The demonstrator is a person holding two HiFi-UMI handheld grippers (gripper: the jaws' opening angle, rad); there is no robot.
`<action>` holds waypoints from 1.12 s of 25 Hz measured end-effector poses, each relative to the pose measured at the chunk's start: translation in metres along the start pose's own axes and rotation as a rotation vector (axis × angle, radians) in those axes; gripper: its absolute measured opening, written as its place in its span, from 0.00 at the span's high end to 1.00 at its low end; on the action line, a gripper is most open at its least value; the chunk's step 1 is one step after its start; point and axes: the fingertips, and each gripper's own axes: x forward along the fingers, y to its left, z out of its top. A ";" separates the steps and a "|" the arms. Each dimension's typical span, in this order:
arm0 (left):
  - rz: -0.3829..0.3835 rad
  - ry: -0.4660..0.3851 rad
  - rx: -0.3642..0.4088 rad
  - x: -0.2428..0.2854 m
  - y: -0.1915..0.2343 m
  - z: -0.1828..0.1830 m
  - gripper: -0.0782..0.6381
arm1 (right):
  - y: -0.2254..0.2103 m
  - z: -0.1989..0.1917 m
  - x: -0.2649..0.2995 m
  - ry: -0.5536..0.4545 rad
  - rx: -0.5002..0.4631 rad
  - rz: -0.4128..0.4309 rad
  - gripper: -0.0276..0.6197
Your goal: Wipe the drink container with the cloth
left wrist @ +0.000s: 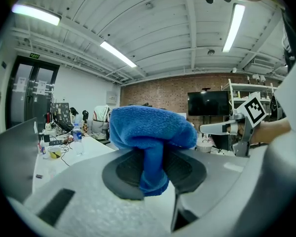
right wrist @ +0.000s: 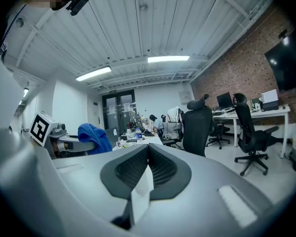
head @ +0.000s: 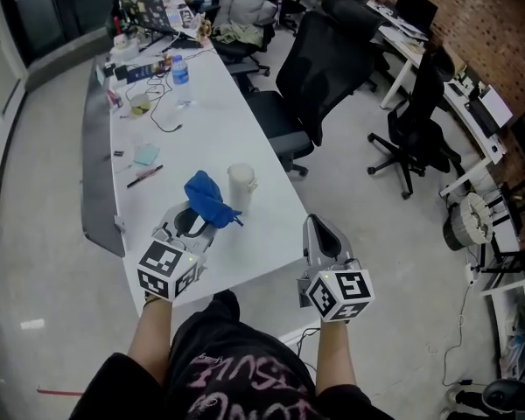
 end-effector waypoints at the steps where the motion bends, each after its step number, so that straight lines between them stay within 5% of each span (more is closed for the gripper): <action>1: 0.000 -0.004 0.000 -0.001 0.000 0.001 0.75 | 0.000 -0.001 -0.002 0.003 -0.001 -0.003 0.97; 28: 0.036 -0.046 0.023 -0.020 -0.009 0.016 0.75 | 0.007 -0.004 -0.016 0.009 -0.018 0.021 0.97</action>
